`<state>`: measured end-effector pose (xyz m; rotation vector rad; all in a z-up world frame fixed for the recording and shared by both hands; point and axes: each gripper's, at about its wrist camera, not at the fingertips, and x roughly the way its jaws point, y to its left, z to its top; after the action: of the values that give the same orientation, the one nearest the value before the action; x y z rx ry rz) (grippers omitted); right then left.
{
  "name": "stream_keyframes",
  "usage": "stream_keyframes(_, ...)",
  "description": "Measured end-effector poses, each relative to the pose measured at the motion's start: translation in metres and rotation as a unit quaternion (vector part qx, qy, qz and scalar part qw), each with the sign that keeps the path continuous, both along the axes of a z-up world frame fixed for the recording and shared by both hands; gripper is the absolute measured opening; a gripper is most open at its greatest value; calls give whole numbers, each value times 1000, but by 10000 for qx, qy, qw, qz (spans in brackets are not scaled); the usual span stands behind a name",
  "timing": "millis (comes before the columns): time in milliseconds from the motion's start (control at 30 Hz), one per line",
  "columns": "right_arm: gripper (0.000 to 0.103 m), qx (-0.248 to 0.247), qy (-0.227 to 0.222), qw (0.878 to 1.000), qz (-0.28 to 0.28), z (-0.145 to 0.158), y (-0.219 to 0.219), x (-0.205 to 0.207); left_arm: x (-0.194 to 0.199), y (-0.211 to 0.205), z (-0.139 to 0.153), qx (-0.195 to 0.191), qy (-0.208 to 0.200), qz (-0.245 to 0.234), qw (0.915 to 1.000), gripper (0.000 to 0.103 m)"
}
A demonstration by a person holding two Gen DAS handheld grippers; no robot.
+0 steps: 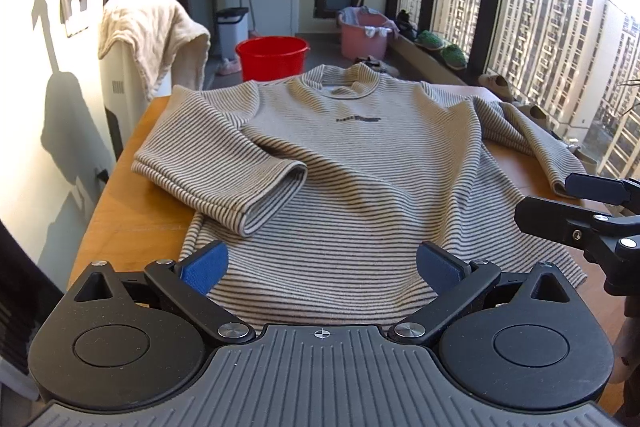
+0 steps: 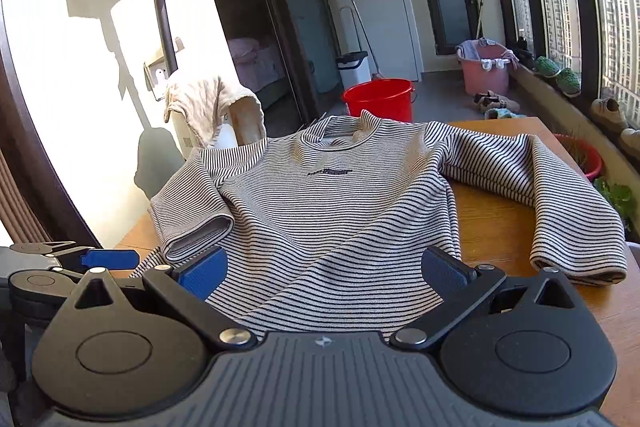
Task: Fold clothes
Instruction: 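Move both grippers to the shirt and grasp a sleeve cuff with the left gripper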
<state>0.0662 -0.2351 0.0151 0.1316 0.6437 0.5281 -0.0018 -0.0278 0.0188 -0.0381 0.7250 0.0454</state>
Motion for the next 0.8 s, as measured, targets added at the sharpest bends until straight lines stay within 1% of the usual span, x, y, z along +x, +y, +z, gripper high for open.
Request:
stream_keyframes(33,103,-17,167,9999,14,-5,2,13,8,0,-5,35,64,1,10000,92)
stream_keyframes(67,99,-35,334,9994,28,-10,3,26,16,-1,-9,70,127,3,9999,78)
stream_keyframes(100,87,-116,368,9992,39,-14,5,32,22,0,-13,77,190,2,9998,69)
stream_keyframes(133,83,-196,402,9990,50,-18,6,39,26,1,-17,48,263,10,9996,67)
stream_keyframes(167,78,-169,484,9987,65,-24,5,40,30,2,-22,9,349,40,9994,67)
stream_keyframes(200,78,-142,565,9983,80,-30,4,41,31,4,-26,7,329,53,9994,68)
stream_keyframes(300,79,-225,402,9987,230,-34,0,28,25,3,-29,65,271,2,9996,69)
stream_keyframes(467,79,-232,359,9981,442,-34,-13,-4,7,2,-30,-7,371,-80,9993,72)
stream_keyframes(567,79,-271,335,9970,639,-33,-22,-29,-11,2,-27,-20,441,-218,9988,74)
stream_keyframes(667,79,-296,334,9949,907,-31,-35,-60,-42,1,-25,-58,561,-433,9975,76)
stream_keyframes(800,79,-258,372,9926,1123,-30,-54,-95,-84,-1,-22,-159,774,-727,9942,78)
